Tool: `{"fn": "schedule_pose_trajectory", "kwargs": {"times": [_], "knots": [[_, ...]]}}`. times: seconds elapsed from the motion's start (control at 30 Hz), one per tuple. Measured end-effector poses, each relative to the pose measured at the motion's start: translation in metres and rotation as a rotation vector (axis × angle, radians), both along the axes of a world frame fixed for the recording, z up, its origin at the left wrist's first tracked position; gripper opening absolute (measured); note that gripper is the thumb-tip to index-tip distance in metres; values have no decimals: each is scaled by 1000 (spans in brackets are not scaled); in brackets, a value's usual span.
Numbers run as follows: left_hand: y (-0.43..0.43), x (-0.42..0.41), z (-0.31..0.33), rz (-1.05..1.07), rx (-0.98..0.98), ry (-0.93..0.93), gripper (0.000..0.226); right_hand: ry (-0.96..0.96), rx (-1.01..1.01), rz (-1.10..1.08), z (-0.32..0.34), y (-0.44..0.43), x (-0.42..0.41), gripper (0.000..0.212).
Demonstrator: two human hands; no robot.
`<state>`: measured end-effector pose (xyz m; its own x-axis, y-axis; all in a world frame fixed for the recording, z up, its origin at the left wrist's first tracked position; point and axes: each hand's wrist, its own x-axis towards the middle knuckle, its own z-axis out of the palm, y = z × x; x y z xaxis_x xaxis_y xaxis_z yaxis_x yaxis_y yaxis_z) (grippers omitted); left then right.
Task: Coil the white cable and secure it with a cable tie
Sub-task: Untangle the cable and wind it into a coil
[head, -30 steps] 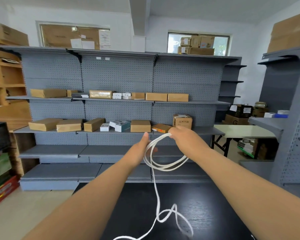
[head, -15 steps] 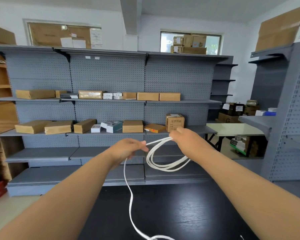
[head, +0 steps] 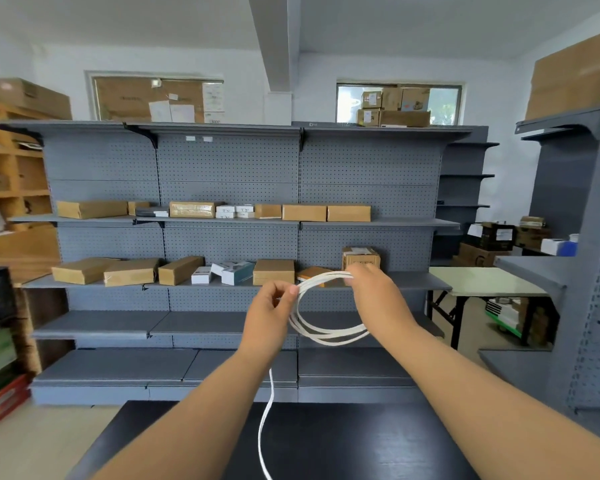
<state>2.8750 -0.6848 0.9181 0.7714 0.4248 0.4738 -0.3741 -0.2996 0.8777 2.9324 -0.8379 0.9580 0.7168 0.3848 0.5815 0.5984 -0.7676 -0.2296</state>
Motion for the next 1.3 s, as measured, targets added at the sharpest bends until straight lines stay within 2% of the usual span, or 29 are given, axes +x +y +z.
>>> {"fn": "schedule_pose_trajectory", "kwargs": {"times": [0.37,0.53,0.7,0.83,1.0,1.17,1.3], "knots": [[-30,21,2,33,-103,-87,26,198,424,56,-3,-7,18,25],[-39,30,13,128,34,-102,26,319,521,78,-21,-12,22,27],[-36,31,20,154,253,-49,30,530,607,175,-31,-17,25,23],[-29,31,33,203,559,-13,25,596,461,262,-29,-25,24,19],[-26,36,49,196,941,118,31,489,223,320,-18,-18,27,25],[-17,36,49,96,1105,258,36,302,33,339,0,-8,25,18],[-2,33,44,13,1047,253,32,195,-97,271,5,6,24,20]]}}
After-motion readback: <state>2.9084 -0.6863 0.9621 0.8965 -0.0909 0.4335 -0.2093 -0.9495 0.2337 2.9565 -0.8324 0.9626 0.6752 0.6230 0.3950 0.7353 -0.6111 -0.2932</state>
